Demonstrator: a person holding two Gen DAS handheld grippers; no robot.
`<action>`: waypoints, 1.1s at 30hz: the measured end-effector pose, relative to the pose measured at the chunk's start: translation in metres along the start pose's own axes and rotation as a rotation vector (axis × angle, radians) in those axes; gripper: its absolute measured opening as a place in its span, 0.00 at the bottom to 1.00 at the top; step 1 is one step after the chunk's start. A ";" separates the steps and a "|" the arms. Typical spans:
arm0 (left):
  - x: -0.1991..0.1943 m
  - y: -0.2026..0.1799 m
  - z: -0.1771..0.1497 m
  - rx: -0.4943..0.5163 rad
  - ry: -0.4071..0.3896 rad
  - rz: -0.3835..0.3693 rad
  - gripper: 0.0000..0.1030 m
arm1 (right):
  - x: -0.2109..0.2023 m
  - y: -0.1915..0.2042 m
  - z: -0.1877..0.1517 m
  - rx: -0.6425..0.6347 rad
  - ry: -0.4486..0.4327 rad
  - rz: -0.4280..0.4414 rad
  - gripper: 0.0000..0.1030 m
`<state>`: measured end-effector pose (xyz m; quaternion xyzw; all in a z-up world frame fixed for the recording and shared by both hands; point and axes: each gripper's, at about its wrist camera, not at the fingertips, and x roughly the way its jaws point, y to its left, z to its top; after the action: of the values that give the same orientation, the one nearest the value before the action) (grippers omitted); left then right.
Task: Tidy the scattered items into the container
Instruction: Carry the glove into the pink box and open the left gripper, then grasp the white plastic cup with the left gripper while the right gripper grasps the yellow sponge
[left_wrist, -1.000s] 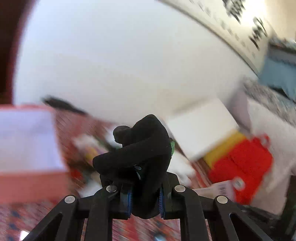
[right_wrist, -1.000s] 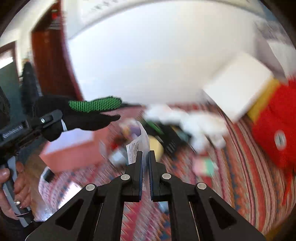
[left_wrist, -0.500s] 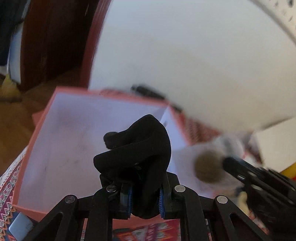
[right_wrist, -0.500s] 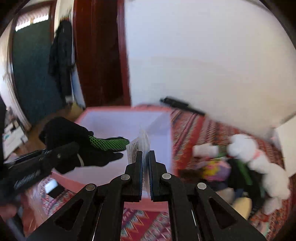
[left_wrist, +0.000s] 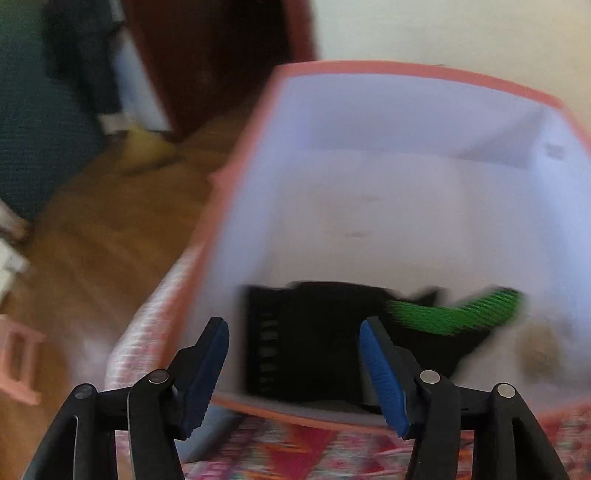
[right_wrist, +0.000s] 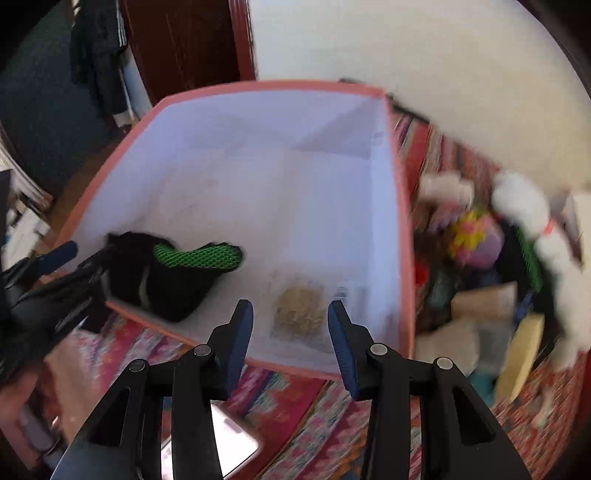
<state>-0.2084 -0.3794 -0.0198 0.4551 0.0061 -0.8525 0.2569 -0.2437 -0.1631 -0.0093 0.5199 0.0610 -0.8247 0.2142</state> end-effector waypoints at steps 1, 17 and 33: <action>0.003 0.004 0.000 0.001 -0.006 0.007 0.61 | -0.002 0.002 -0.006 0.026 0.017 0.037 0.44; -0.075 0.025 -0.026 -0.148 -0.241 -0.072 0.72 | -0.099 -0.060 -0.081 0.187 -0.366 0.098 0.74; -0.149 -0.278 -0.086 0.421 -0.224 -0.507 0.76 | -0.047 -0.324 -0.198 0.922 -0.290 0.408 0.82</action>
<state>-0.1973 -0.0522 -0.0162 0.3858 -0.0849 -0.9164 -0.0635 -0.1971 0.2064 -0.0971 0.4420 -0.4408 -0.7710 0.1256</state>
